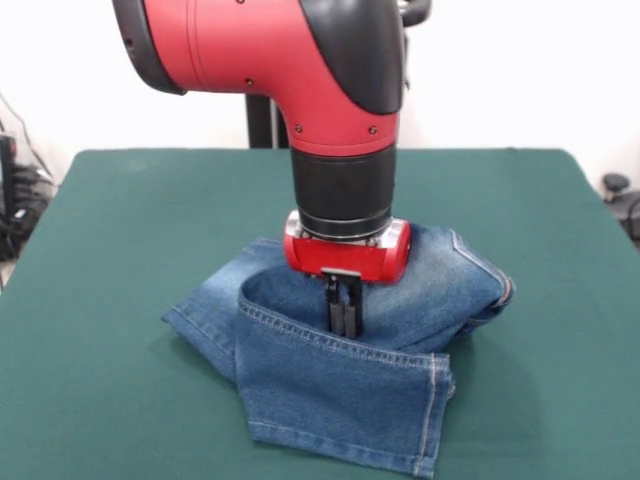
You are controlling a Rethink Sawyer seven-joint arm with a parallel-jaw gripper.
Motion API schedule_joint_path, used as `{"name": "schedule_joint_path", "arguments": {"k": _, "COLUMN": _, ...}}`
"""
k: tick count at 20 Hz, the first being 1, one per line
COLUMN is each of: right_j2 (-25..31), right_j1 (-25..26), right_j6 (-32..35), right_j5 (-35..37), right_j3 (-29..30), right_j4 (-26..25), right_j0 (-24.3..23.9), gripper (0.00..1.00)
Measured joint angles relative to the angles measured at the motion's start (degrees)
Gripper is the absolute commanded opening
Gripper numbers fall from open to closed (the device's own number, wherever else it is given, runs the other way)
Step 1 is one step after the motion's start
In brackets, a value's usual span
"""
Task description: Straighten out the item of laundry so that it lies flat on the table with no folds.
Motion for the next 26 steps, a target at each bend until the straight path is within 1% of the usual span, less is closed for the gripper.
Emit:
{"name": "schedule_joint_path", "arguments": {"k": 20, "right_j2": -0.01, "right_j1": -0.04, "right_j6": 0.00, "right_j5": -0.02, "right_j3": 0.86, "right_j4": 0.54, "right_j0": 0.25, "gripper": 0.00}}
{"name": "schedule_joint_path", "arguments": {"k": 24, "right_j2": 0.12, "right_j1": -0.32, "right_j6": 0.00, "right_j5": -0.03, "right_j3": 2.90, "right_j4": 3.79, "right_j0": 0.05, "gripper": 0.00}}
{"name": "schedule_joint_path", "arguments": {"k": 26, "right_j2": 0.36, "right_j1": -0.60, "right_j6": 0.00, "right_j5": 0.39, "right_j3": 4.88, "right_j4": 6.87, "right_j0": -0.27, "gripper": 0.00}}
